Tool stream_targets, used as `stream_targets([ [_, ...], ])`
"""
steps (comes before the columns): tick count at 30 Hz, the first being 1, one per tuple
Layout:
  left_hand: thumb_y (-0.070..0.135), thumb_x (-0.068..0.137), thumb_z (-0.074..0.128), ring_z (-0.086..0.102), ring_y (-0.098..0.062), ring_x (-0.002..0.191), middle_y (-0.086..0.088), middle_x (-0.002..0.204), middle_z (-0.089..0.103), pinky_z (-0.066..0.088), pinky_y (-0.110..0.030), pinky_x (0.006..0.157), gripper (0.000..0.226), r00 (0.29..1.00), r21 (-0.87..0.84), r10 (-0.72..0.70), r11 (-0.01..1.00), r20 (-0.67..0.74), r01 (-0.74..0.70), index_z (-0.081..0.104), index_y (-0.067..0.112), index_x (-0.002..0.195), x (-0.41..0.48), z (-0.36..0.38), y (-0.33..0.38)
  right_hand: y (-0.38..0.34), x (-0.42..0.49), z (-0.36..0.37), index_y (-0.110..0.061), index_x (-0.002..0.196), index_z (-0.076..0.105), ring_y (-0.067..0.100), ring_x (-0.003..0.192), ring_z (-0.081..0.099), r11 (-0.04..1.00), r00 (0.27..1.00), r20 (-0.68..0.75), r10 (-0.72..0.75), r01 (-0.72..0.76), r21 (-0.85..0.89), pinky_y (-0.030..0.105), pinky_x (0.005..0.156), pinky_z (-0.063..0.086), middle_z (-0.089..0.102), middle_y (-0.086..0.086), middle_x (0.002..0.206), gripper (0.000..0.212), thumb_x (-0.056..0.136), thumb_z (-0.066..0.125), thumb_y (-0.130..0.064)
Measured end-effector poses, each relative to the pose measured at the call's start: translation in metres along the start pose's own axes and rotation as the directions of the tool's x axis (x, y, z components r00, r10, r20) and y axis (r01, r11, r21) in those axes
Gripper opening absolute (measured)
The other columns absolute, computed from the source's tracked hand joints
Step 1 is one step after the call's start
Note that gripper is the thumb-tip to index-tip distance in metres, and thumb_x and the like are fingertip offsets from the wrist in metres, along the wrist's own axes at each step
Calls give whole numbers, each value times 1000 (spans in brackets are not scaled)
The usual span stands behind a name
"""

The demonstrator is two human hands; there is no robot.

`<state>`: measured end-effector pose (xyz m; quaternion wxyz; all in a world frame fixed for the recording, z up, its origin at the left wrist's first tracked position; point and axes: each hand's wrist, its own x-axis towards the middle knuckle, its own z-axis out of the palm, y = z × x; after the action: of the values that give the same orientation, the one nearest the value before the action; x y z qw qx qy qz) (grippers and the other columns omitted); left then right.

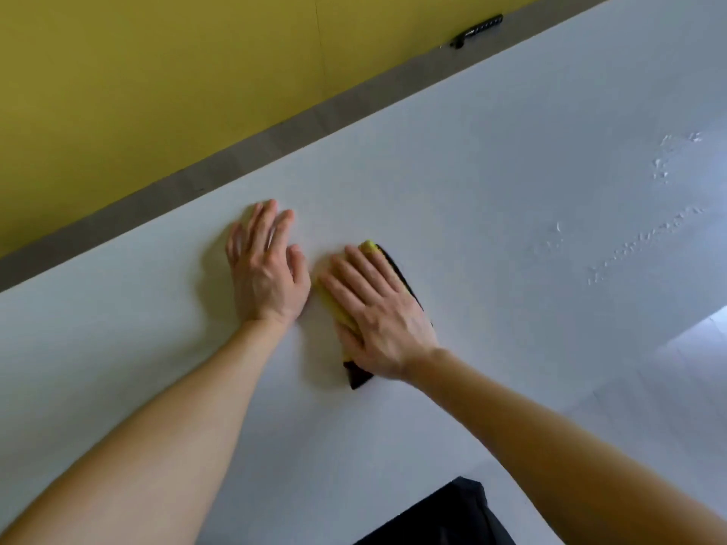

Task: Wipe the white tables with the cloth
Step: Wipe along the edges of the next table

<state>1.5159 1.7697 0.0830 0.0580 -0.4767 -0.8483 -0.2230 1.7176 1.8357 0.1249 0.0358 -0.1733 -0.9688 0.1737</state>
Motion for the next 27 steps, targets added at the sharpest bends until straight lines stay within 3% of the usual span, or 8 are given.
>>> stream_targets([
  [4,18,96,58,51,-38,148,-15,157,56,32,-56,125,47,1000,-16,7,1000,-9,-7,68,10,142,0,2,-2,79,-2,-22,-15,165,46,34,166,22,941,930,156,-333,339,-8,56,136,15,34,13,175,70,100,57,-39],
  [7,18,97,59,56,-41,133,-14,145,59,38,-51,118,43,999,-3,4,1000,-43,-4,70,14,138,1,4,-1,155,24,-45,-15,165,45,38,165,25,988,991,-54,120,-125,-90,60,134,18,36,14,174,70,104,49,-48],
  [11,17,96,58,54,-40,116,-12,130,63,45,-53,108,36,997,1,18,1000,-73,-18,73,19,129,-2,-2,4,98,22,-21,-18,164,48,37,165,23,864,837,-233,494,-503,23,58,135,14,35,14,175,76,94,55,-46],
  [15,19,94,60,53,-38,117,-11,131,64,44,-54,111,37,1000,-11,24,1000,-20,-24,73,19,129,1,-11,4,-44,-50,18,-18,164,47,34,168,17,997,999,7,-52,52,64,58,135,13,31,12,177,75,95,67,-35],
  [18,23,98,58,54,-38,135,-12,145,60,35,-56,122,43,993,47,73,996,92,-78,67,17,140,-14,-18,1,-12,-76,9,-16,165,46,33,168,17,936,924,149,-352,344,76,57,135,15,30,11,177,73,96,65,-35],
  [21,23,102,60,48,-39,146,-14,156,55,32,-56,125,47,984,20,121,992,127,-125,62,15,148,-70,-37,2,79,-65,-17,-14,163,49,36,165,26,1000,1000,-24,17,-17,-3,59,134,19,36,15,174,69,99,62,-37],
  [24,24,106,58,43,-42,152,-17,164,48,30,-60,126,47,979,-20,139,990,151,-137,61,15,152,-134,-52,9,122,-56,-28,-21,165,47,37,165,25,884,862,-233,451,-467,-19,55,135,16,37,13,174,72,96,68,-32],
  [27,26,104,59,44,-43,152,-18,165,48,29,-62,126,46,981,-15,137,991,135,-136,65,15,149,-143,-52,7,31,-51,-4,-21,165,45,36,167,19,783,731,-303,612,-615,98,53,137,10,32,13,176,75,94,60,-39],
])
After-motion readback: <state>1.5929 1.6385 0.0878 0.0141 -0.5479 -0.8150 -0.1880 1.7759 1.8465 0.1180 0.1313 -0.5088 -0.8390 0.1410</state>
